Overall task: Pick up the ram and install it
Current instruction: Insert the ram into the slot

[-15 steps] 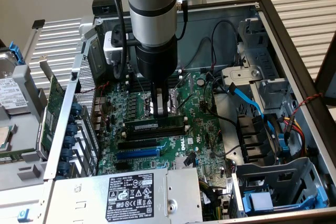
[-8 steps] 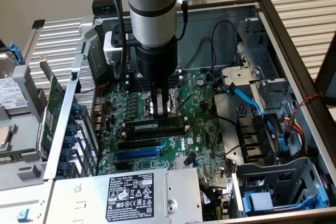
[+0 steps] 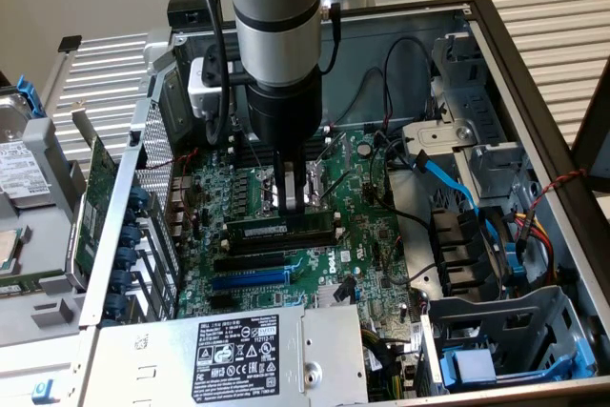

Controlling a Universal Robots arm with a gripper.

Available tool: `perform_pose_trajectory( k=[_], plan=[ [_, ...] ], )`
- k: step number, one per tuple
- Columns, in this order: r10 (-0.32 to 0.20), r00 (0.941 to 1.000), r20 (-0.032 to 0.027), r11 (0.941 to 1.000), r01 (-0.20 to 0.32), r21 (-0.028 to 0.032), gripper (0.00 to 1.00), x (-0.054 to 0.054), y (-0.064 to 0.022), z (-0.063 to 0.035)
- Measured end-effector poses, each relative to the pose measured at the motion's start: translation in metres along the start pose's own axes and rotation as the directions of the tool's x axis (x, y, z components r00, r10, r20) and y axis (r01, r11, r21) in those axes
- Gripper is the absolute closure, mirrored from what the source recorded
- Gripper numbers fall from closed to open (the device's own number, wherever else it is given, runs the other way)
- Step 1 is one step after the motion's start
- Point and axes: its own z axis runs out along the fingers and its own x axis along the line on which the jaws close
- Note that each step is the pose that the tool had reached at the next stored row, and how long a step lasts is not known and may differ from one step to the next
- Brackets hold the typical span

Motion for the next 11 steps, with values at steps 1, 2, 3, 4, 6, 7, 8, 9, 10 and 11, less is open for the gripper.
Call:
perform_pose_trajectory(
  k=[1, 2, 3, 4, 6, 7, 8, 9, 10, 11],
  plan=[
    [0.0, 1.0, -0.0001, 1.0, 0.0, -0.0001, 0.88, 0.0, 0.0, 0.0001],
    [0.0, 1.0, 0.0, 1.0, 0.0, 0.0, 0.88, 0.0, 0.0, 0.0004],
    [0.0, 1.0, 0.0003, 1.0, 0.0, 0.0002, 0.88, 0.0, 0.0001, 0.0008],
    [0.0, 1.0, 0.0, 1.0, 0.0, 0.0001, 0.88, 0.0, 0.0002, 0.0009],
    [0.0, 1.0, -0.0001, 1.0, 0.0, 0.0, 0.88, 0.0001, 0.0004, 0.0013],
    [0.0, 1.0, -0.0001, 1.0, 0.0, 0.0, 0.88, 0.0001, 0.0005, 0.0014],
    [0.0, 1.0, 0.0, 1.0, 0.0, 0.0, 0.88, 0.0001, 0.0006, 0.0016],
    [0.0, 1.0, 0.0, 1.0, 0.0, 0.0, 0.88, 0.0001, 0.0006, 0.0019],
    [0.0, 1.0, 0.0, 1.0, 0.0, 0.0001, 0.88, 0.0001, 0.0006, 0.0022],
    [0.0, 1.0, 0.0, 1.0, 0.0, 0.0, 0.88, 0.0001, 0.0006, 0.0025]
  ],
)
